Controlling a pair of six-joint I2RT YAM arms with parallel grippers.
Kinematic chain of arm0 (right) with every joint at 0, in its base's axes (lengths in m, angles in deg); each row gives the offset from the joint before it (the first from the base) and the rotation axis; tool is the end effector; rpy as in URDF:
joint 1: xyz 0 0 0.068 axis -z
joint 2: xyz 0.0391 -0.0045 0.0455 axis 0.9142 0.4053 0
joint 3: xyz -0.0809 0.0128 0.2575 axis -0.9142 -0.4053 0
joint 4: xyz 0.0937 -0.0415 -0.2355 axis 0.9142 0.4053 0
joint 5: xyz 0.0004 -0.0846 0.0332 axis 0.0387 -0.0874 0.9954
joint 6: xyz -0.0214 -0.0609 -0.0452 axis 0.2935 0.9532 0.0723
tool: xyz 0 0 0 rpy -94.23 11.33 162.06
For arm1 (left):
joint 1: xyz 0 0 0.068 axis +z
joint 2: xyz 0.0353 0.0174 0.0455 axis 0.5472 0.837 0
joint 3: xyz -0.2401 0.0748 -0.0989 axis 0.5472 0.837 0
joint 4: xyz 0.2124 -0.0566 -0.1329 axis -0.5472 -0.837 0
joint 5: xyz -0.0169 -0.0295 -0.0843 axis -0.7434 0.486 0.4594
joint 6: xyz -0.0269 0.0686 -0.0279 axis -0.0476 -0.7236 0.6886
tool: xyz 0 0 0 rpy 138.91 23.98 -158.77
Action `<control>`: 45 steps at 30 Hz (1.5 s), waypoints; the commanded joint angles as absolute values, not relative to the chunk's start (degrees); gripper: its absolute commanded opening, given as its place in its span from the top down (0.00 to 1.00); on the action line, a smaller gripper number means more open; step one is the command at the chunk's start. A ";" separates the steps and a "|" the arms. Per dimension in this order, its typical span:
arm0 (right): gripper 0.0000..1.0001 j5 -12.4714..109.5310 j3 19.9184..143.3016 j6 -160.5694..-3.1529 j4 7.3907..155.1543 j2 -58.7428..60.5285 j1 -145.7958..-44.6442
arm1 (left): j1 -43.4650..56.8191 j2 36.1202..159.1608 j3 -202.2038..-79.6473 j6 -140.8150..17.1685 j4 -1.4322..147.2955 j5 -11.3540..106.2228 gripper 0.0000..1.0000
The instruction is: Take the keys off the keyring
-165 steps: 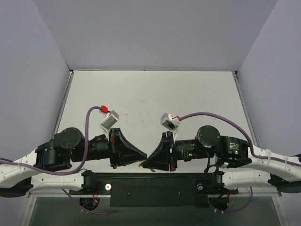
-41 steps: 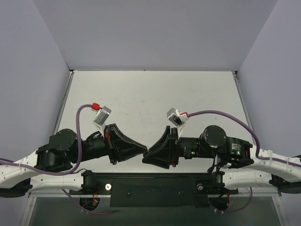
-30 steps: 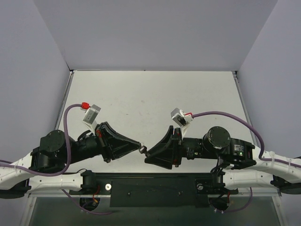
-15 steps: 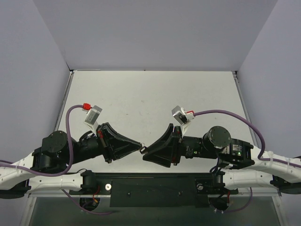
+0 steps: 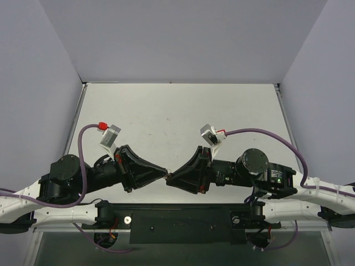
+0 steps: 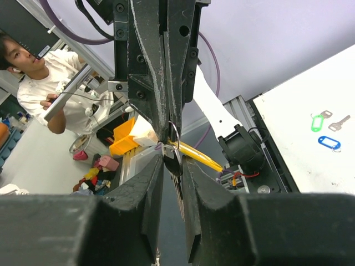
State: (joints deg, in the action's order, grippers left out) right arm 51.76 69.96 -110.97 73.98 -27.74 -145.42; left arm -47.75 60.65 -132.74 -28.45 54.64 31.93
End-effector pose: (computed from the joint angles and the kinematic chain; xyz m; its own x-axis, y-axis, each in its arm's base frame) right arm 0.0276 0.2159 0.4714 -0.5388 0.2526 -0.8037 -0.8423 -0.1757 0.5095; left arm 0.0313 -0.1419 0.4566 -0.6601 -0.3112 -0.6837 0.6975 0.0839 -0.7116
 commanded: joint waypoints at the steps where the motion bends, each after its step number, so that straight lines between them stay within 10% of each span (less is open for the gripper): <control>1: 0.86 50.74 69.52 -111.17 69.08 -28.15 -145.81 | -47.77 60.38 -132.30 -28.31 56.94 32.40 1.00; 6: 1.00 50.64 69.52 -111.08 69.34 -27.98 -145.81 | -47.86 60.20 -132.21 -28.40 56.94 32.93 1.00; 45: 1.00 51.09 69.61 -110.20 71.27 -28.33 -145.81 | -47.86 58.44 -131.07 -33.06 52.11 37.42 1.00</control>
